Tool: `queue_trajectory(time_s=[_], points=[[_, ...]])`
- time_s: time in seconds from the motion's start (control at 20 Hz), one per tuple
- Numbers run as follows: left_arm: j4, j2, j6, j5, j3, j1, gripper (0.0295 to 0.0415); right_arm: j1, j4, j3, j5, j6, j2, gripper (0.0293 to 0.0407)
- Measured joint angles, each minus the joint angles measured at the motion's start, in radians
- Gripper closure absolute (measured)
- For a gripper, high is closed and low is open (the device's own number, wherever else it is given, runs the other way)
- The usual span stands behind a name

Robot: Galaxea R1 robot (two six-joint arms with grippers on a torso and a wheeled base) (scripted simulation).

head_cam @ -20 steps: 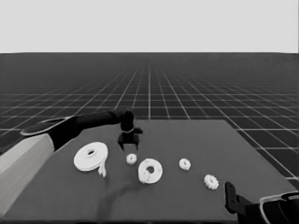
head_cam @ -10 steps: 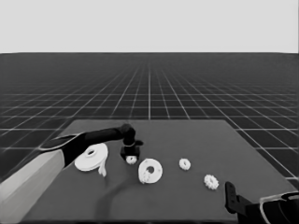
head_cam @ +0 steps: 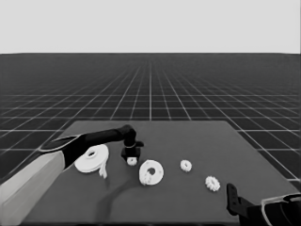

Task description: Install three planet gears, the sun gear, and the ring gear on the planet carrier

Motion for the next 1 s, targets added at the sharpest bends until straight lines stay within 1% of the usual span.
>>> queue_trajectory(time_s=[0.05,0.1,0.15,0.25,0.5,0.65,1.0], points=[[-0.048,-0.037,-0.049,0.053,0.098,-0.057,0.0398,0.0,0.0,0.0,0.0,0.0,0.0,0.0315],[-0.085,-0.051,-0.069,0.079,0.138,-0.109,0.0398,0.0,0.0,0.0,0.0,0.0,0.0,0.0315],[-0.109,-0.055,-0.077,0.092,0.153,-0.139,0.0398,0.0,0.0,0.0,0.0,0.0,0.0,0.0315],[-0.132,-0.058,-0.081,0.104,0.161,-0.166,0.0398,0.0,0.0,0.0,0.0,0.0,0.0,0.0315],[-0.144,-0.058,-0.082,0.109,0.162,-0.177,0.0398,0.0,0.0,0.0,0.0,0.0,0.0,0.0315],[-0.135,0.118,-0.175,0.121,0.083,-0.174,0.0398,0.0,0.0,0.0,0.0,0.0,0.0,0.0315],[-0.134,0.169,-0.184,0.122,0.038,-0.173,0.0398,0.0,0.0,0.0,0.0,0.0,0.0,0.0315]])
